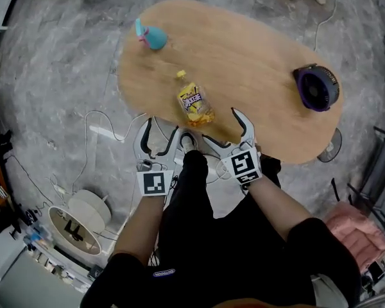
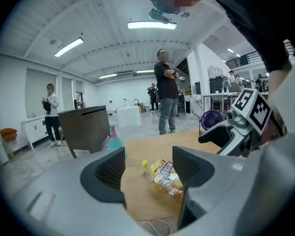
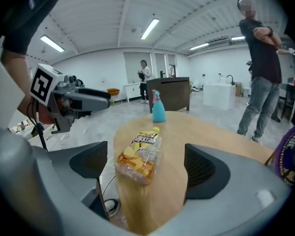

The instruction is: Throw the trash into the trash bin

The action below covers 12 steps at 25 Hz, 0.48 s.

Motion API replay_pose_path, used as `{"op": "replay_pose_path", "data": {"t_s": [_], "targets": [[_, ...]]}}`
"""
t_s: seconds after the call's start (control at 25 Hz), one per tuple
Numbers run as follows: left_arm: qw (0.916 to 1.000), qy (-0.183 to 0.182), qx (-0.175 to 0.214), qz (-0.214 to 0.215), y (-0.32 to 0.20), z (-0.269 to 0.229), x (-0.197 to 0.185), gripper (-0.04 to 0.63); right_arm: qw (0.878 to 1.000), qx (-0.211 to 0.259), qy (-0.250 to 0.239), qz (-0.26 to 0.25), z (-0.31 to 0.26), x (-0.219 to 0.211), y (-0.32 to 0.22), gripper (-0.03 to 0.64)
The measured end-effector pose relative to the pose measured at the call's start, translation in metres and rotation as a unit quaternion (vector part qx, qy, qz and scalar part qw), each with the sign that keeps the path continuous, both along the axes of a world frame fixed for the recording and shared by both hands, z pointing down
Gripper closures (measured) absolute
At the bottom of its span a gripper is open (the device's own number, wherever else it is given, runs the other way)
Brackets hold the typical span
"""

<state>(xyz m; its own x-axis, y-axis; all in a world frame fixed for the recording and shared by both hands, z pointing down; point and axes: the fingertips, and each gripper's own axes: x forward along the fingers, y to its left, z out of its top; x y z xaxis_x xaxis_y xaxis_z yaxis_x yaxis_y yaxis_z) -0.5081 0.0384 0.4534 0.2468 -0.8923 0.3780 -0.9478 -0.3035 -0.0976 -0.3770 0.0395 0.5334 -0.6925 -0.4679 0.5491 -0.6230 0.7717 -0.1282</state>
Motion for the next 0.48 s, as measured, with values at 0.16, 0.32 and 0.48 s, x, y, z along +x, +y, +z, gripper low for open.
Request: {"op": "replay_pose_path", "data": {"t_s": [0.16,0.32,0.48], "targets": [[0.9997,0.010,-0.012,-0.018,0.012,0.011,-0.027,0.187,0.999,-0.026,0.037,-0.010,0.039,-0.022,0.007,0.069],[0.9997,0.014,-0.017,-0.008,0.020,0.020,-0.035,0.187,0.997,-0.053,0.051,0.000,0.064,-0.043,0.009,0.023],[0.9993,0.026,-0.028,-0.002,0.021,0.030,-0.040,0.187,0.996,-0.060,0.066,0.023,0.079,-0.065,0.003,0.002]]}}
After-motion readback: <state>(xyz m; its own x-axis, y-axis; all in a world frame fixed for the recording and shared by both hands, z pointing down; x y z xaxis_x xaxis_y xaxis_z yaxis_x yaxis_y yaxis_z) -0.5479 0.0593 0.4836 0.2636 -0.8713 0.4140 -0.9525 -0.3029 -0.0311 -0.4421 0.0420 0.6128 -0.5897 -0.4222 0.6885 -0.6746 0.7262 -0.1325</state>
